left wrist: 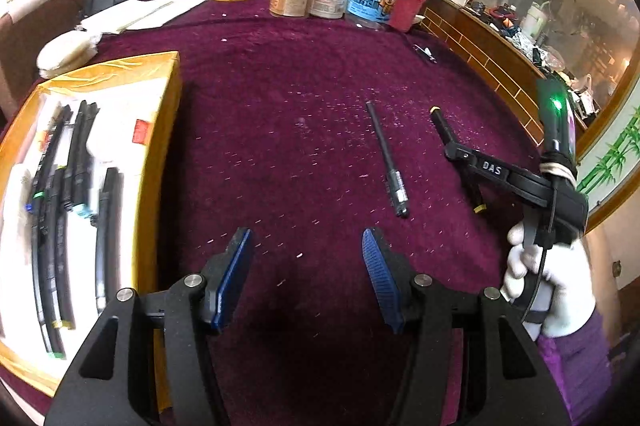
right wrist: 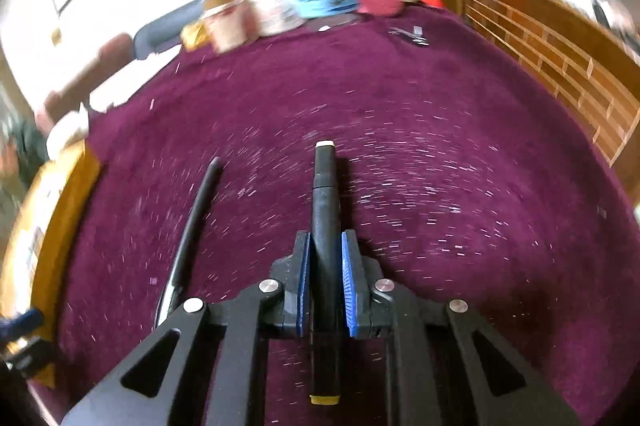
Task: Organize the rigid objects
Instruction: 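Grasp the thin black pen with left gripper while right gripper holds the marker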
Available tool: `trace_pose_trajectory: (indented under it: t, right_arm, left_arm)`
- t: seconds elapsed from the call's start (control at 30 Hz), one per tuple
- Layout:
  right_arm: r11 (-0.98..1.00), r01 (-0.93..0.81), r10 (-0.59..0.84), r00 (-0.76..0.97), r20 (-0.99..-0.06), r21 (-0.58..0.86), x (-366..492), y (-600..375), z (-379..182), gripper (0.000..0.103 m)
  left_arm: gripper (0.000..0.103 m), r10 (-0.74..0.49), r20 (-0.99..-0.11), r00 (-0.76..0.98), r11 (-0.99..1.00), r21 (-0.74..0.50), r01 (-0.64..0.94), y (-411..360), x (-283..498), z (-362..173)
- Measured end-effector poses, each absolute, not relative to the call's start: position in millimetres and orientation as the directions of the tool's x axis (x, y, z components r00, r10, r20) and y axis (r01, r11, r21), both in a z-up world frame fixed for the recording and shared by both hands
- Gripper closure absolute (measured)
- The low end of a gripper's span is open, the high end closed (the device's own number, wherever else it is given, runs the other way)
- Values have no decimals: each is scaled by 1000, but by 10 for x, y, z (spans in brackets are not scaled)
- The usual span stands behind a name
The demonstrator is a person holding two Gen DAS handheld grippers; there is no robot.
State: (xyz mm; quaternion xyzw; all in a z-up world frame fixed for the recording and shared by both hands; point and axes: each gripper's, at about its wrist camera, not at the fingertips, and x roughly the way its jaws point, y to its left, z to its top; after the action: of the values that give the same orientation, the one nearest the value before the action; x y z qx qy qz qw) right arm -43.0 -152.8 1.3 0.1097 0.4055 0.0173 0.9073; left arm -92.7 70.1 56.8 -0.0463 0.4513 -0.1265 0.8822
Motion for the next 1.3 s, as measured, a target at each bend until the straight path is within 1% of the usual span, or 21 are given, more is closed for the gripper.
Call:
trace_pose_trajectory:
  t: [0.07, 0.23, 0.43, 0.53, 0.6, 0.63, 0.67, 0.7, 0.73, 0.77, 0.83, 0.9, 1.0, 1.1, 1.17, 1.3]
  right_arm:
    - [958, 63, 163, 683, -712, 279, -455, -1636, 5, 90]
    - [894, 69, 273, 698, -662, 442, -483, -1868, -44, 90]
    - [874, 67, 304, 697, -649, 482, -441, -1895, -79, 89]
    - [866, 66, 315, 698, -643, 496, -442, -1918, -91, 89]
    - [862, 64, 321, 698, -640, 502, -450, -1930, -96, 89]
    - [861, 64, 322, 698, -639, 504, -453, -1931, -98, 89]
    - [861, 64, 323, 698, -639, 505, -446, -1931, -99, 89]
    - [859, 64, 325, 698, -638, 507, -444, -1932, -101, 89]
    - [858, 63, 326, 698, -637, 509, -442, -1932, -103, 89]
    - [858, 63, 327, 698, -637, 510, -442, -1938, -101, 89]
    - [857, 63, 328, 698, -636, 511, -437, -1936, -101, 89]
    - [858, 64, 327, 698, -637, 510, -439, -1935, -100, 89]
    - [856, 65, 328, 698, -636, 513, -441, -1935, -101, 89]
    - [857, 64, 327, 698, -637, 511, -440, -1932, -101, 89]
    - [857, 64, 328, 698, -637, 511, -438, -1932, -100, 89]
    - [858, 64, 326, 698, -638, 509, -437, -1929, -102, 89]
  left_arm:
    - [48, -278, -783, 556, 960, -209, 187, 627, -845, 551]
    - [48, -259, -782, 566, 965, -185, 186, 453, -645, 460]
    - [48, -249, -811, 529, 967, -180, 180, 185, -322, 312]
    - [48, -248, -797, 551, 963, -139, 232, -76, -199, 316]
    - [49, -255, -795, 550, 951, -103, 292, -281, -116, 258]
    - [50, -243, -809, 535, 946, -77, 314, -363, -66, 196]
    - [57, -226, -795, 563, 947, -44, 317, -383, -42, 202]
    - [71, -210, -793, 571, 947, -19, 322, -399, -33, 194]
    - [88, -231, -796, 560, 943, -42, 330, -370, -34, 203]
    - [94, -248, -798, 549, 941, -64, 332, -339, -39, 212]
    - [96, -260, -804, 534, 942, -91, 322, -257, -44, 214]
    - [96, -244, -802, 545, 944, -69, 322, -266, -53, 206]
    - [96, -189, -791, 582, 950, 3, 313, -403, -69, 202]
    - [97, -153, -766, 625, 936, 89, 339, -549, -101, 185]
    - [97, -180, -767, 616, 933, 65, 354, -498, -97, 194]
    - [98, -255, -770, 584, 942, -61, 331, -221, -129, 274]
